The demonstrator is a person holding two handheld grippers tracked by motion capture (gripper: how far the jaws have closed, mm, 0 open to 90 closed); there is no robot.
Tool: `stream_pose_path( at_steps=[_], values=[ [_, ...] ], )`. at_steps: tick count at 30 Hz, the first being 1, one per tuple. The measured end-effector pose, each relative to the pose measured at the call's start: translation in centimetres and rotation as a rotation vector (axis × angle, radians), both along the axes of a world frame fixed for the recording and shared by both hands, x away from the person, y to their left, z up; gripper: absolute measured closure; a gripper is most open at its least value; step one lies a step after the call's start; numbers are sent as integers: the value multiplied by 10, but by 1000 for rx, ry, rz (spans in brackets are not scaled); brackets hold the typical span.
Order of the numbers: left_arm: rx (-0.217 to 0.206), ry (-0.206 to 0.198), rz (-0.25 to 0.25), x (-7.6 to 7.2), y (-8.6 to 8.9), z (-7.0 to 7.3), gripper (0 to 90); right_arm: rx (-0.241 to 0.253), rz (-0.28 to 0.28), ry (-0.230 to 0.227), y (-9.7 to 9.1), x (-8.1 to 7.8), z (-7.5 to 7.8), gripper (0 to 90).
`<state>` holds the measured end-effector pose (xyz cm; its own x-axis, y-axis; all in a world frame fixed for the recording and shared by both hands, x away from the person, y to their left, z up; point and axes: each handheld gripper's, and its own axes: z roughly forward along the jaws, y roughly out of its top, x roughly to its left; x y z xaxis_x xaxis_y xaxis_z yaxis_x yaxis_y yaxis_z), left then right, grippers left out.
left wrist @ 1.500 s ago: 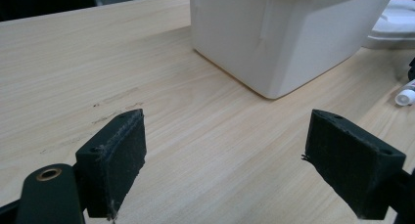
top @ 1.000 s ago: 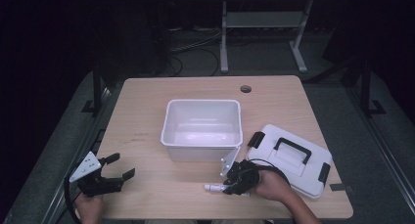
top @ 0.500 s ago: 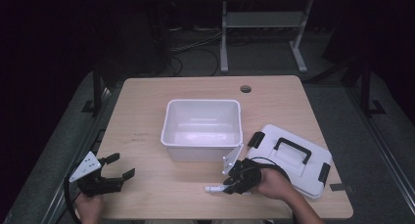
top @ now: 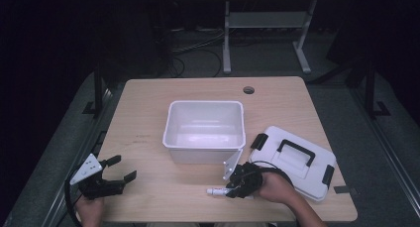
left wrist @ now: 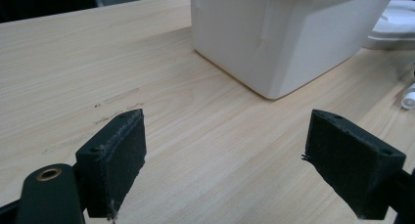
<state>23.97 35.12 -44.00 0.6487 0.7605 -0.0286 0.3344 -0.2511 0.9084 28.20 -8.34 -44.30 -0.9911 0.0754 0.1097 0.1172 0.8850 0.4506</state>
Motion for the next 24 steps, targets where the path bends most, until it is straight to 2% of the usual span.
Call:
stream_pose_path(
  at_steps=[2,5,8,12,15,18,24],
  values=[
    [-2,0,-1,0,0,0,147,-14,11,3,2,-1,-2,689],
    [0,1,-1,0,1,0,147,-10,10,0,3,-2,-2,674],
    [-2,0,-1,0,1,0,147,-14,6,-9,4,-2,-2,614],
    [-1,2,-1,0,0,0,147,-15,19,-22,7,-4,-3,596],
    [-2,2,-3,0,0,0,147,-15,24,-32,9,-5,-3,617],
    [-3,1,-2,0,1,0,147,-15,24,-33,9,-4,-3,696],
    [-5,-1,-1,0,2,0,147,-12,23,-19,8,-3,-2,714]
  ],
)
